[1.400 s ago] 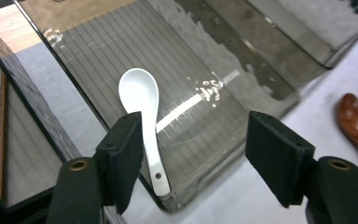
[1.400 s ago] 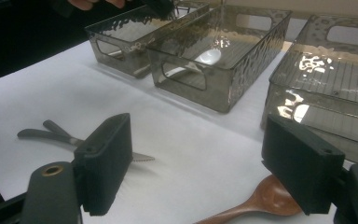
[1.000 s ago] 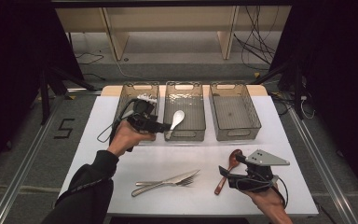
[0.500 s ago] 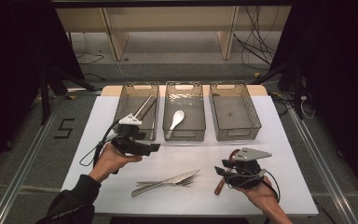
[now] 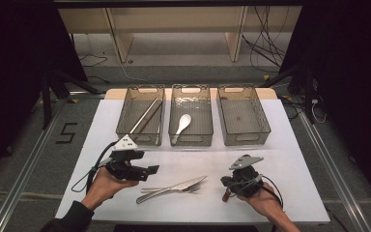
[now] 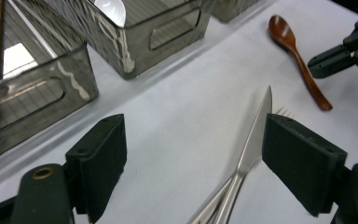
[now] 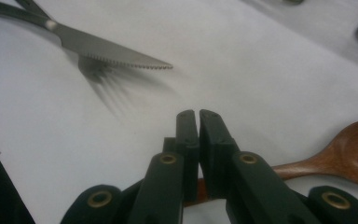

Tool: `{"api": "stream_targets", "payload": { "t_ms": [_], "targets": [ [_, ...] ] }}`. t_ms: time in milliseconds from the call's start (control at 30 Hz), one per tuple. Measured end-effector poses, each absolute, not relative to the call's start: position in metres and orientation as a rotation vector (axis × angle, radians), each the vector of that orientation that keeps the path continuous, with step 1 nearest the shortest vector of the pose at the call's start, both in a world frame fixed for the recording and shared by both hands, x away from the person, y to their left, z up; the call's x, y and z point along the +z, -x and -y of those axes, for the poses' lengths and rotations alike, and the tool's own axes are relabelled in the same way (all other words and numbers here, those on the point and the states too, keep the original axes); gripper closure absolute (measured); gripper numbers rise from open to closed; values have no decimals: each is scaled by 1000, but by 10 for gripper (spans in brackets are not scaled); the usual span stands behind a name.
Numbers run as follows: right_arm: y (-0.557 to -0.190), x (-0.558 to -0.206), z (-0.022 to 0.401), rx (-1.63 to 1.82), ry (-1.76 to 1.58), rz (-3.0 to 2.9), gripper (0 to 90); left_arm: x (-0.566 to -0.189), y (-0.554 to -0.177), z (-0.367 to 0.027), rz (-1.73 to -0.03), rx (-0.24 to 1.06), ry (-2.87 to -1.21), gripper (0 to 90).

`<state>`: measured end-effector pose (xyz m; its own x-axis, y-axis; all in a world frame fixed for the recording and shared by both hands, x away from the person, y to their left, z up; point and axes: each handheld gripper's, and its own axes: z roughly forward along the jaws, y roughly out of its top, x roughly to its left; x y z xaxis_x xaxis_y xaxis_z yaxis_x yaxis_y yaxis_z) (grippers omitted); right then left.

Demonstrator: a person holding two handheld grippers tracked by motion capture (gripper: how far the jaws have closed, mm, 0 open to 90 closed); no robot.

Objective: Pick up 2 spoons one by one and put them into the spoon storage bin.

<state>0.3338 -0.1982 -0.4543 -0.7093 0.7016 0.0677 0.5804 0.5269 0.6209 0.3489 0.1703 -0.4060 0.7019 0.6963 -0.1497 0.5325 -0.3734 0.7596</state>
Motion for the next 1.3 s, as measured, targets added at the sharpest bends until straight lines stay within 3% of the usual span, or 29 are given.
{"api": "stream_targets", "payload": {
  "t_ms": [733, 1300],
  "targets": [
    [-332, -465, 207, 732, -1131, -2685, 896, -413, -338, -174, -915, 289, -2064, 196],
    [-328, -459, 250, 527, -1258, -2643, 882, -412, -335, -178, -937, 309, -2039, 189]
  ]
}}
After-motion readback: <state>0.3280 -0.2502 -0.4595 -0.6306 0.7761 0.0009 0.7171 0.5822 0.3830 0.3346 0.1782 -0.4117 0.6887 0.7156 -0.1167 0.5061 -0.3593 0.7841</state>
